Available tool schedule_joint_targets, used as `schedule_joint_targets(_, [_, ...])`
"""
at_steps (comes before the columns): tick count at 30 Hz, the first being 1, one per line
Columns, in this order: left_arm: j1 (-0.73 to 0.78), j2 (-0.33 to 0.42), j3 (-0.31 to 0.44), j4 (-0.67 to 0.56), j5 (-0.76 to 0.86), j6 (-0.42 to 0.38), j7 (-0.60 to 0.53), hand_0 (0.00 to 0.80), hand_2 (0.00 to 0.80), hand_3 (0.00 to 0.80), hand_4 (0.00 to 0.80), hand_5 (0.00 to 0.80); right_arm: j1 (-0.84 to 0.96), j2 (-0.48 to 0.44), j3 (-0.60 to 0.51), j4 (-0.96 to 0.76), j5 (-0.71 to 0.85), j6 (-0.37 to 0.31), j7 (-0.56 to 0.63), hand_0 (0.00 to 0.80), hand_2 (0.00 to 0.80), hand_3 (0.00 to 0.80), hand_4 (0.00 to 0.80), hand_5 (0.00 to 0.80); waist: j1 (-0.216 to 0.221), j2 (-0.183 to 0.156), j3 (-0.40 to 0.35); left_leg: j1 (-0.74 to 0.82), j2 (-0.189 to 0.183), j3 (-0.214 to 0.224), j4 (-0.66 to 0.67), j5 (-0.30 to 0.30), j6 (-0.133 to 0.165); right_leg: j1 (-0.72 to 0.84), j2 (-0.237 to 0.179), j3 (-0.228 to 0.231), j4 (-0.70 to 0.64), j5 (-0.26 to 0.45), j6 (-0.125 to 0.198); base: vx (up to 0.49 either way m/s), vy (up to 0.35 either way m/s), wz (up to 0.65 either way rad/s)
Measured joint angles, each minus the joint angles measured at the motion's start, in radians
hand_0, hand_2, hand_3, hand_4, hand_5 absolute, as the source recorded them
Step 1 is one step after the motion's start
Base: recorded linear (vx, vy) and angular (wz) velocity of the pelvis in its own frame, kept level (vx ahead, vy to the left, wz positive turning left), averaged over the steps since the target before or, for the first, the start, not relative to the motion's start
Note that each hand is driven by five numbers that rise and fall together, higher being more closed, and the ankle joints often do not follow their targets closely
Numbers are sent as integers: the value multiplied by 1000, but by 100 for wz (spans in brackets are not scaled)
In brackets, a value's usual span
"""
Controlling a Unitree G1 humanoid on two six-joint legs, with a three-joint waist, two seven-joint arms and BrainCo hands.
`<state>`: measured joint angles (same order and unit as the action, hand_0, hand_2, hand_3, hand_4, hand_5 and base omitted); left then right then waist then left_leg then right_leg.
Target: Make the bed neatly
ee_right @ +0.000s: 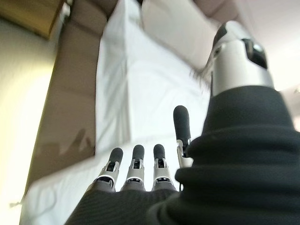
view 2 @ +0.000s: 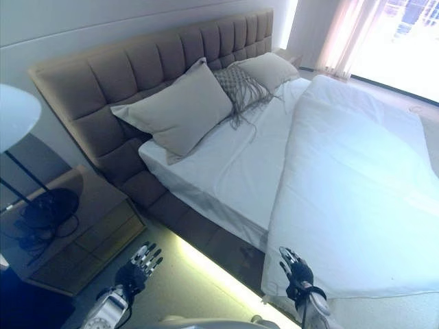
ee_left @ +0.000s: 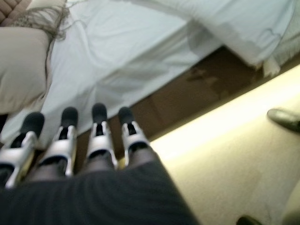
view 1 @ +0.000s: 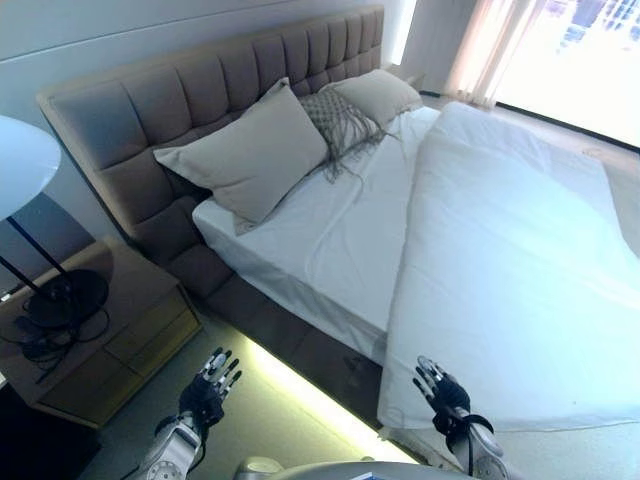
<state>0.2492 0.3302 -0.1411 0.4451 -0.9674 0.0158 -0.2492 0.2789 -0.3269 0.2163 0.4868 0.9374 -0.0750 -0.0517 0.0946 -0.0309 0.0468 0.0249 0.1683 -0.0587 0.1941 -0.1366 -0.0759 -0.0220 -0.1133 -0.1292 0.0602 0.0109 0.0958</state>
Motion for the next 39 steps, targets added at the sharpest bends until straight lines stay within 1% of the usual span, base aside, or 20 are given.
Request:
schedule_joint_targets(3, [-29,-30,-17,16,2,20,-22,0,0,0,0,0,20,-4,-23,40,5,-6,-2,0,0,0,0,0,3,15,12,-42,-18,5,25,32,48,0,-16,-46,-15,4,-14,25,103,53])
schedule_joint_targets(7, [-47,-66,-41,9,13,31,-54,0,0,0,0,0,-6,-21,-36,39,18,-48,-1,0,0,0,0,0,4,94,39,-85,-91,26,-21,12,26,-74,-64,-45,31,6,1,-15,210,23])
schedule_joint_targets(10, [-51,-54,-34,4,46,32,-59,0,0,0,0,0,-22,22,-53,28,20,-53,6,0,0,0,0,0,-7,80,48,-77,-154,45,-40,38,29,-135,-123,-17,141,-1,38,43,165,-14])
schedule_joint_targets(13, [-49,-22,1,2,51,31,-54,0,0,0,0,0,-12,69,-42,7,16,-36,31,0,0,0,0,0,-27,48,69,-50,-171,83,-13,13,38,-133,-169,-21,202,-27,40,74,-45,-26])
schedule_joint_targets(17, [-66,-4,47,-10,51,16,-40,0,0,0,0,0,34,81,-32,16,6,-4,62,0,0,0,0,0,-29,42,67,-51,-96,152,-12,29,20,-152,-234,3,503,-106,6,28,-328,18])
schedule_joint_targets(19, [-52,8,55,-9,51,18,-27,0,0,0,0,0,29,81,-32,19,-8,-4,87,0,0,0,0,0,-24,35,55,-53,-82,166,-24,40,-1,-107,-280,37,427,-105,14,-8,-506,-12])
schedule_joint_targets(21, [-47,15,68,19,51,18,-12,0,0,0,0,0,-9,79,-31,33,-15,10,109,0,0,0,0,0,-17,26,48,-44,-55,119,-47,63,-54,-52,-311,52,219,-85,42,-49,-571,-54])
schedule_joint_targets(23, [-50,45,83,17,50,18,0,0,0,0,0,0,-48,80,-26,26,-24,20,126,0,0,0,0,0,-26,7,40,-36,0,105,-62,69,-115,14,-289,67,27,-10,76,-131,-653,-51])
schedule_joint_targets(24, [-49,48,86,24,48,15,11,0,0,0,0,0,-55,72,-20,28,-32,27,129,0,0,0,0,0,-26,4,32,-27,42,109,-72,79,-157,22,-257,59,13,-20,173,-139,-631,-30])
schedule_joint_targets(25, [-39,21,79,22,46,15,23,0,0,0,0,0,-57,40,-11,27,-45,42,129,0,0,0,0,0,-24,49,24,-19,121,115,-76,91,-152,19,-173,28,35,-26,157,-128,-589,-27])
schedule_joint_targets(26, [-22,-4,71,16,46,14,25,0,0,0,0,0,-58,9,-3,26,-53,47,130,0,0,0,0,0,-30,74,12,-16,178,112,-83,133,-99,24,-111,14,42,-37,127,-147,-573,-12])
schedule_joint_targets(28, [-18,-21,37,13,0,11,49,0,0,0,0,0,-36,-38,14,13,-62,65,107,0,0,0,0,0,-30,74,8,-19,228,105,-99,241,-28,8,-52,6,70,-78,67,-131,-350,5])
schedule_joint_targets(29, [-7,-30,35,13,-33,20,52,0,0,0,0,0,-7,-60,11,-17,-59,67,83,0,0,0,0,0,-28,57,5,-57,222,94,-91,307,-3,3,-31,-18,69,-80,41,-162,-289,24])
schedule_joint_targets(31, [-16,-30,24,12,-36,27,43,0,0,0,0,0,51,-70,-2,-69,-23,54,55,0,0,0,0,0,-32,31,8,-157,201,85,-51,445,-19,-3,-18,-47,59,-76,2,-183,-308,79])
schedule_joint_targets(32, [-32,-25,0,12,-35,29,35,0,0,0,0,0,80,-65,-3,-86,1,50,41,0,0,0,0,0,-26,13,17,-214,180,70,-16,494,-66,-1,-21,-80,36,-75,-8,-111,-158,106])
schedule_joint_targets(33, [-32,-29,-12,9,-36,36,25,0,0,0,0,0,78,-50,-1,-77,19,47,23,0,0,0,0,0,-28,-13,30,-250,115,88,55,406,-104,2,-52,-96,18,-69,-17,-62,-80,72])
schedule_joint_targets(34, [-6,-32,-13,9,-36,42,21,0,0,0,0,0,60,-40,-3,-66,22,35,15,0,0,0,0,0,-20,-17,35,-250,52,117,99,282,-67,3,-64,-97,6,-57,-21,20,-37,30])
schedule_joint_targets(35, [8,-33,-12,8,-35,43,21,0,0,0,0,0,50,-39,-4,-68,22,29,14,0,0,0,0,0,-20,-8,39,-242,23,132,103,245,-58,-1,-58,-98,7,-57,-22,89,-25,6])
schedule_joint_targets(37, [29,-37,0,7,-27,43,21,0,0,0,0,0,23,-33,-8,-68,27,21,10,0,0,0,0,0,-25,47,43,-178,-4,150,34,158,-38,-5,-32,-94,15,-59,-21,166,30,-4])
schedule_joint_targets(39, [31,-40,7,0,-26,40,23,0,0,0,0,0,4,-29,-9,-68,38,21,11,0,0,0,0,0,-19,66,49,-153,-16,96,6,148,-48,-8,-33,-60,23,-63,-14,172,147,-15])
